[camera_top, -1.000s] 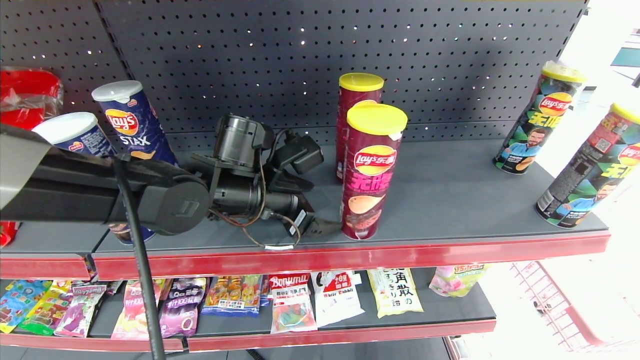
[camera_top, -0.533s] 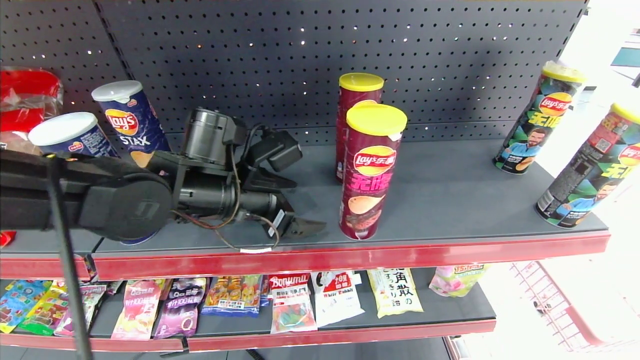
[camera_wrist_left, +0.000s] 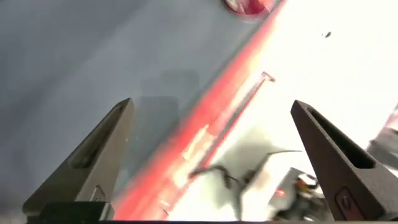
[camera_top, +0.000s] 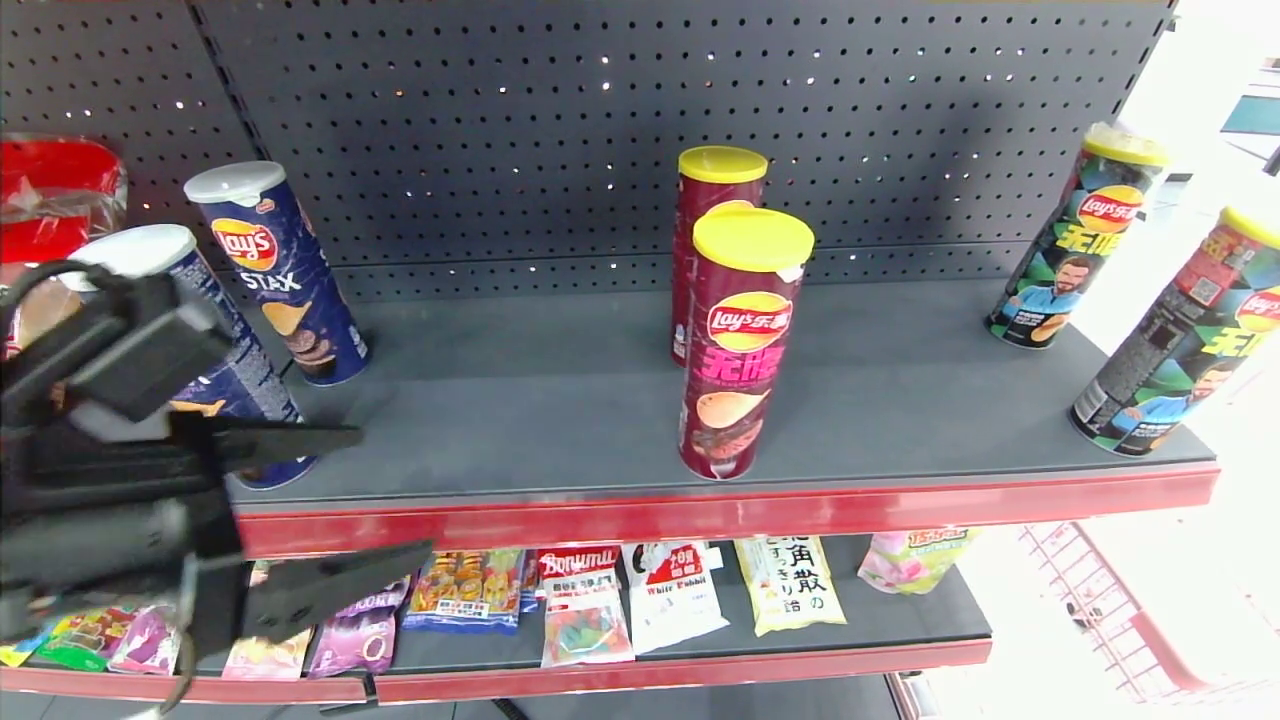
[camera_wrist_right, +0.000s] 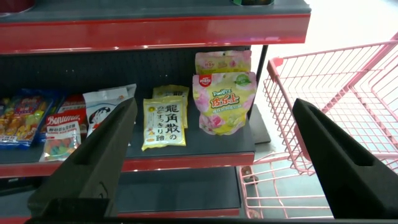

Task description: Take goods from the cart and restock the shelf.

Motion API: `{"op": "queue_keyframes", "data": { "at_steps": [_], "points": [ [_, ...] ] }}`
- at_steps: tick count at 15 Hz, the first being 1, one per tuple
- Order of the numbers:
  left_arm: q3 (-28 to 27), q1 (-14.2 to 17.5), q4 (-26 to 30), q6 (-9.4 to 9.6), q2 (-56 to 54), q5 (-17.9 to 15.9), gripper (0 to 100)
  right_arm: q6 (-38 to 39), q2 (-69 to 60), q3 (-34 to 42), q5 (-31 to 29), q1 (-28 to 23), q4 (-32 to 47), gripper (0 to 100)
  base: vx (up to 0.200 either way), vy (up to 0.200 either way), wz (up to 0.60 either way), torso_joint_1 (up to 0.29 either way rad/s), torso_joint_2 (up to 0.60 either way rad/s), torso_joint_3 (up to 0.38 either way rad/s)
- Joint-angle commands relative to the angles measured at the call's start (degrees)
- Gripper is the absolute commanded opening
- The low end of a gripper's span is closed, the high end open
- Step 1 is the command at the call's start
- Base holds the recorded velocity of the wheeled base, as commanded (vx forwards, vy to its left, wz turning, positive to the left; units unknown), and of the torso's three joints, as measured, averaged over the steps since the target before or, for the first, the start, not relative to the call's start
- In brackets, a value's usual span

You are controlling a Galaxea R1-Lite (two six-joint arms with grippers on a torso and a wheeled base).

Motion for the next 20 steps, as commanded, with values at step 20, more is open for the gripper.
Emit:
{"op": "queue_keyframes", "data": {
  "at_steps": [20],
  "points": [
    [42.45,12.9,-6.18,-19.15,-57.92,26.24,100,0.27,-0.01,0.09,-0.04,0.04,0.0,100,0.0,0.0,0.0,0.0,0.0,0.0]
  ]
}}
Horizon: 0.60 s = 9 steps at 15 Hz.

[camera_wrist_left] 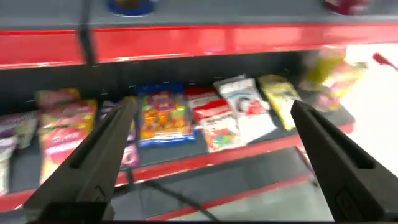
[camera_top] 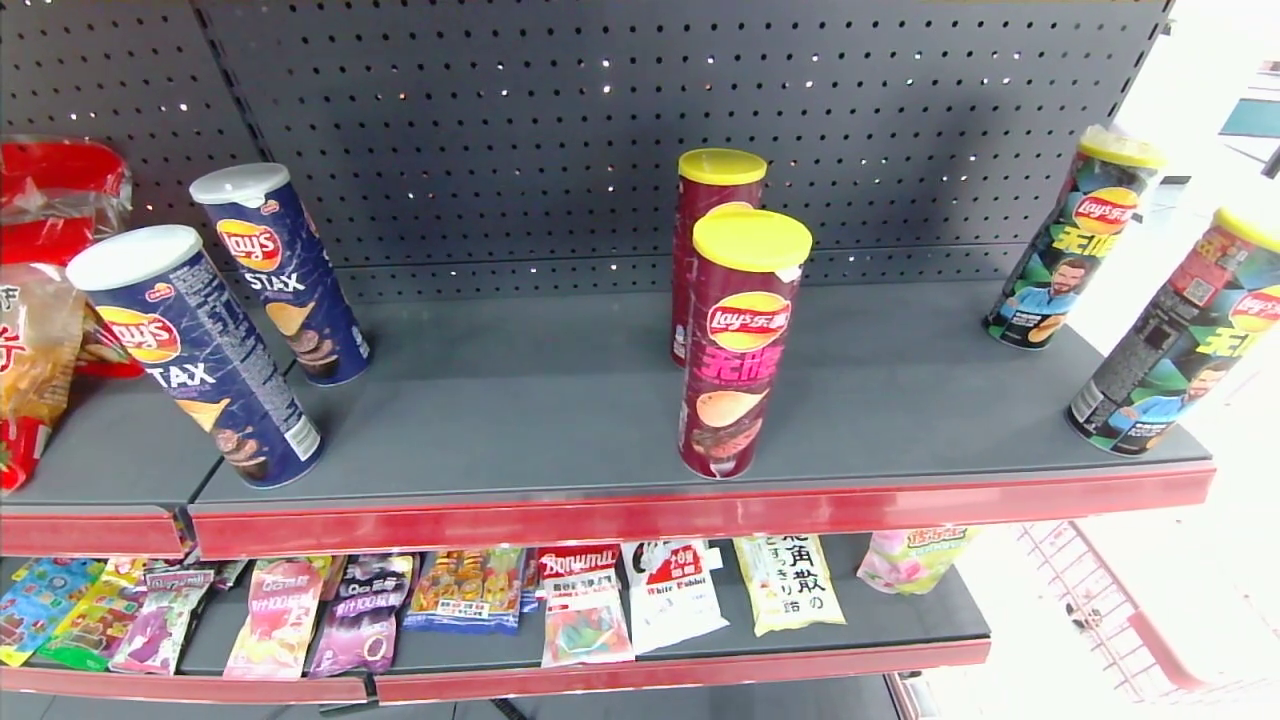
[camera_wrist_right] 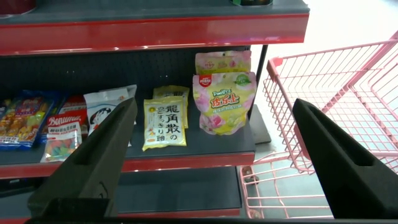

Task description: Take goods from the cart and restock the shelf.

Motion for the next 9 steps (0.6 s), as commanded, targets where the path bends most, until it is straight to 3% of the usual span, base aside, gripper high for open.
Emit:
{"op": "queue_keyframes", "data": {
  "at_steps": [1,3,4,5,6,8,9],
  "points": [
    [0.37,8.0,-0.06,1.63,1.97,1.24,100,-0.04,-0.01,-0.07,-0.02,0.01,0.02,100,0.0,0.0,0.0,0.0,0.0,0.0],
    [0.46,14.41,0.02,2.25,1.18,0.8,100,-0.04,-0.01,-0.07,0.07,0.01,0.02,100,0.0,0.0,0.0,0.0,0.0,0.0],
    [0.55,14.06,0.02,2.25,-1.02,-0.34,100,-0.04,-0.01,-0.07,0.16,0.01,0.02,100,0.0,0.0,0.0,0.0,0.0,0.0],
    [0.64,11.43,0.11,2.86,-4.53,-4.03,100,-0.04,-0.01,-0.07,0.16,0.01,0.02,100,0.0,0.0,0.0,0.0,0.0,0.0],
    [0.64,11.95,0.11,3.92,-4.53,-5.96,100,-0.04,-0.01,-0.07,0.16,0.01,0.02,100,0.0,0.0,0.0,0.0,0.0,0.0],
    [0.64,11.95,0.2,6.2,-4.44,-7.28,100,-0.04,-0.01,-0.07,0.16,0.01,0.02,100,0.0,0.0,0.0,0.0,0.0,0.0],
    [0.64,11.95,0.2,5.68,-4.36,-7.28,100,-0.04,-0.01,-0.07,0.16,0.01,0.02,100,0.0,0.0,0.0,0.0,0.0,0.0]
  ]
}}
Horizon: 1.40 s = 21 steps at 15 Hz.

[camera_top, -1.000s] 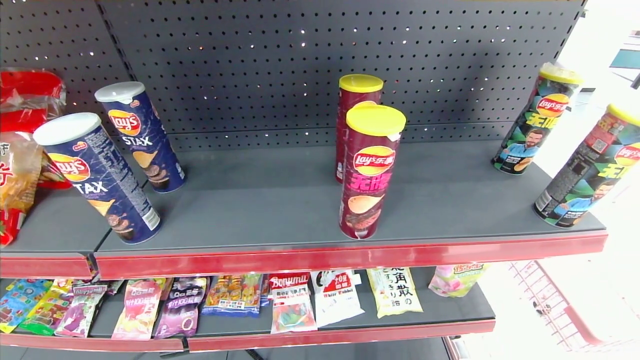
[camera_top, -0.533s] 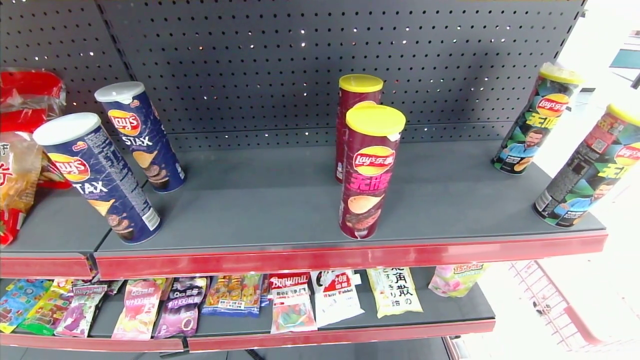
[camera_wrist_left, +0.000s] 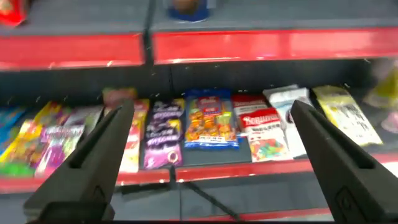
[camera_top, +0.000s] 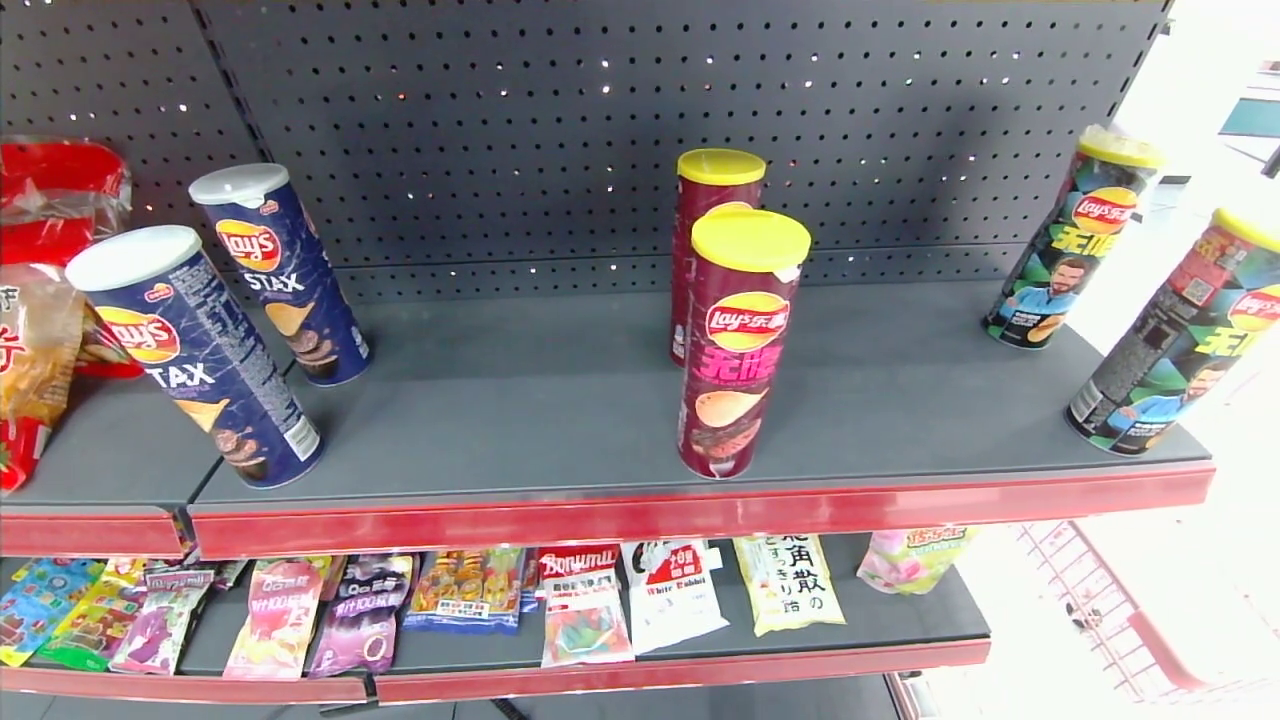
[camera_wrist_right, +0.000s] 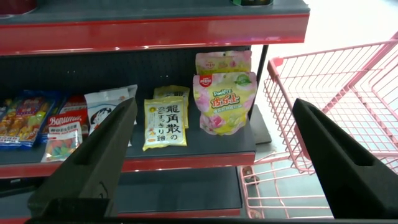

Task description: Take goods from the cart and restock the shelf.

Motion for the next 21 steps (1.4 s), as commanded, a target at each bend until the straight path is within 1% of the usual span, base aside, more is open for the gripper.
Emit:
{"op": "queue_keyframes", "data": {
  "at_steps": [1,2,3,4,5,6,7,8,9,10,21],
  "points": [
    [0.03,-0.06,-0.03,-0.58,-0.65,0.07,100,-0.01,-0.01,0.07,0.01,0.01,0.0,100,0.0,0.0,0.0,0.0,0.0,0.0],
    [0.03,0.55,-0.12,-2.52,-1.27,1.83,100,-0.1,-0.01,0.07,0.01,0.01,0.0,100,0.0,0.0,0.0,0.0,0.0,0.0],
    [0.12,0.46,-0.12,-2.96,-1.27,3.68,100,-0.1,-0.01,0.07,0.1,0.01,0.0,100,0.0,0.0,0.0,0.0,0.0,0.0],
    [0.03,0.46,-0.21,-2.87,-1.27,4.56,100,-0.19,-0.01,0.07,0.18,0.01,0.0,100,0.0,0.0,0.0,0.0,0.0,0.0],
    [0.03,0.46,-0.12,-0.85,-1.27,2.89,100,-0.28,-0.01,0.07,0.27,0.01,0.0,100,0.0,0.0,0.0,0.0,0.0,0.0],
    [0.03,0.29,-0.03,0.38,-1.27,-0.1,100,-0.54,-0.01,0.07,0.45,0.1,0.0,100,0.0,0.0,0.0,0.0,0.0,0.0],
    [0.03,0.29,-0.03,0.21,-1.27,0.07,100,-0.54,-0.01,-0.02,0.45,0.1,0.0,100,0.0,0.0,0.0,0.0,0.0,0.0],
    [0.12,0.29,-0.03,-0.58,-1.27,1.39,100,-0.37,-0.01,0.07,0.54,0.01,0.0,100,0.0,0.0,0.0,0.0,0.0,0.0],
    [0.03,0.29,-0.03,-0.58,-1.27,1.92,100,-0.28,-0.01,0.07,0.45,0.01,0.0,100,0.0,0.0,0.0,0.0,0.0,0.0],
    [0.03,0.29,-0.03,-0.32,-1.27,1.92,100,-0.45,-0.01,0.07,0.45,0.01,0.0,100,0.0,0.0,0.0,0.0,0.0,0.0],
    [0.03,0.29,-0.03,-0.32,-1.27,1.92,100,0.25,-0.01,0.07,0.62,0.01,-0.09,100,0.0,0.0,0.0,0.0,0.0,0.0]
  ]
}}
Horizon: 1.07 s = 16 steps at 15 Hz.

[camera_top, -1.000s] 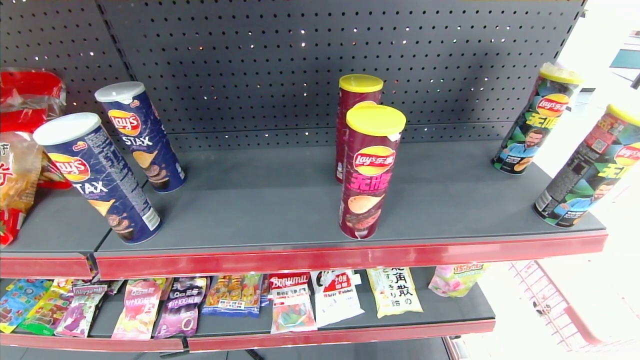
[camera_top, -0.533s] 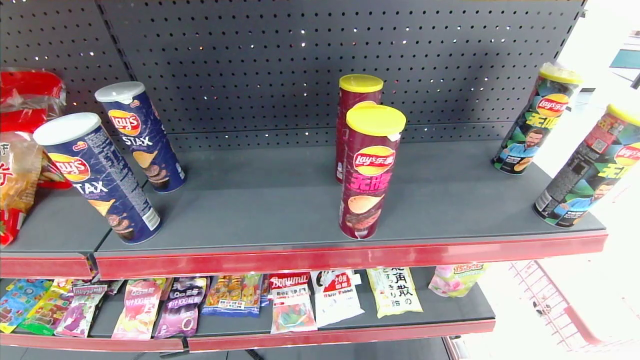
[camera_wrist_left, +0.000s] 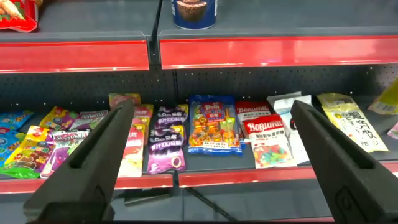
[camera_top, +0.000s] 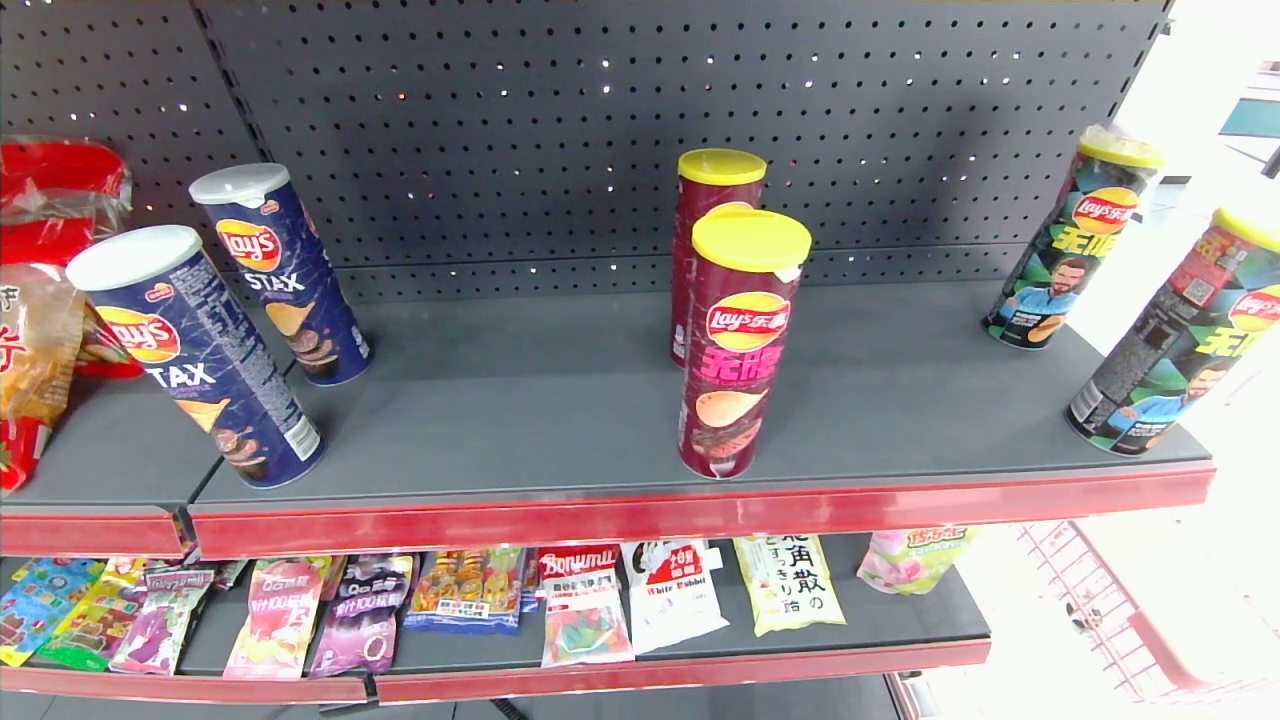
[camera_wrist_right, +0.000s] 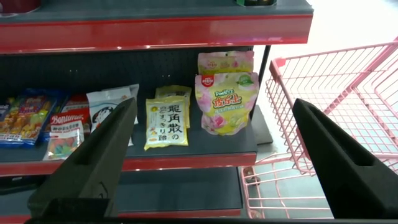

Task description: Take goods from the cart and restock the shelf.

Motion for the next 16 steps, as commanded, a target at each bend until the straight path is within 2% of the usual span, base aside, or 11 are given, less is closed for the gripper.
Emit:
{"op": "queue_keyframes", "data": {
  "at_steps": [1,2,3,4,6,8,11,12,14,15,16],
  "points": [
    [0.0,0.02,-0.01,-0.02,0.07,-0.02,100,2.29,-0.01,-0.46,0.1,-0.01,-0.4,100,0.0,0.0,0.0,0.0,0.0,0.0],
    [0.0,0.02,-0.01,-0.02,0.07,-0.02,100,7.73,3.24,-10.04,4.94,1.22,-1.46,100,0.0,0.0,0.0,0.0,0.0,0.0],
    [0.0,0.02,-0.01,-0.02,0.07,-0.02,100,13.1,15.63,-23.66,9.42,3.86,0.83,100,0.0,0.0,0.0,0.0,0.0,0.0],
    [0.0,0.02,-0.01,-0.02,0.07,-0.02,100,11.95,24.16,-29.46,9.59,3.86,2.93,100,0.0,0.0,0.0,0.0,0.0,0.0],
    [0.0,0.02,-0.01,-0.02,0.07,-0.02,100,1.85,38.49,-27.18,11.09,5.44,2.58,100,0.0,0.0,0.0,0.0,0.0,0.0],
    [0.0,0.02,-0.01,-0.02,0.07,-0.02,100,1.41,49.38,-27.0,11.0,10.36,-0.84,100,0.0,0.0,0.0,0.0,0.0,0.0],
    [0.0,0.02,-0.01,-0.02,0.07,-0.02,100,1.06,64.85,-29.02,10.74,12.3,-12.01,100,0.0,0.0,0.0,0.0,0.0,0.0],
    [0.0,0.02,-0.01,-0.02,0.07,-0.02,100,1.06,64.85,-29.02,10.74,12.3,-12.01,100,0.0,0.0,0.0,0.0,0.0,0.0],
    [0.0,0.02,-0.01,-0.02,0.07,-0.02,100,1.14,73.64,-34.29,4.67,21.88,-13.15,100,0.0,0.0,0.0,0.0,0.0,0.0],
    [0.0,0.02,-0.01,-0.02,0.07,-0.02,100,1.58,77.86,-35.96,-3.41,26.45,-13.32,100,0.0,0.0,0.0,0.0,0.0,0.0],
    [0.0,0.02,-0.01,-0.02,0.07,-0.02,100,1.58,80.32,-37.28,-5.35,27.94,-14.29,100,0.0,0.0,0.0,0.0,0.0,0.0]
  ]
}}
